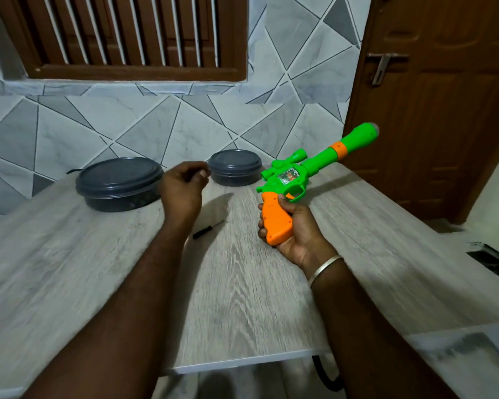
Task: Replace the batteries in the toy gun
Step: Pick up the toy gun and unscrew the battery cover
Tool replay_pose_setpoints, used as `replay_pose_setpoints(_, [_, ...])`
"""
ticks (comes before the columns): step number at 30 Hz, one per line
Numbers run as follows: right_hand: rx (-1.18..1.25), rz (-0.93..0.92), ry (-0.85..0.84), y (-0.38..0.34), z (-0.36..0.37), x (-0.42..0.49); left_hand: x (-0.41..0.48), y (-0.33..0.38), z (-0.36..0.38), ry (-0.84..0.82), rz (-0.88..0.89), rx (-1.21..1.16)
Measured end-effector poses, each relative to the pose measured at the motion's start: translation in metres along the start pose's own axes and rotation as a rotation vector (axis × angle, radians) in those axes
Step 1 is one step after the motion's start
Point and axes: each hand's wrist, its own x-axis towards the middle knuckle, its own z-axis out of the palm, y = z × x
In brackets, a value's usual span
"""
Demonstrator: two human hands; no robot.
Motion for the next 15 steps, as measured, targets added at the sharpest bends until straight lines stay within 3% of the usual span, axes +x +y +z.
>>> replay_pose_setpoints(2, [0.010,-0.009,-0.012,0.001,0.001,0.000,0.001,0.004,-0.005,0.062,-0.008,-0.055])
replay_pose_setpoints(5, [0.030,-0.026,-0.009,0.001,0.000,0.001,-0.003,0.004,-0.004,0.012,-0.008,0.070])
replay_pose_setpoints(9, [0.051,-0.063,0.011,0.003,-0.003,0.002,-0.021,0.020,0.013,-0.286,0.079,0.275])
replay_pose_setpoints(12, [0.086,-0.121,-0.003,0.004,-0.003,0.005,-0.044,0.023,0.037,-0.550,0.047,0.313])
replay_pose_setpoints(15, [0.100,-0.161,-0.010,0.005,-0.004,0.009,-0.054,0.019,0.053,-0.545,0.004,0.421])
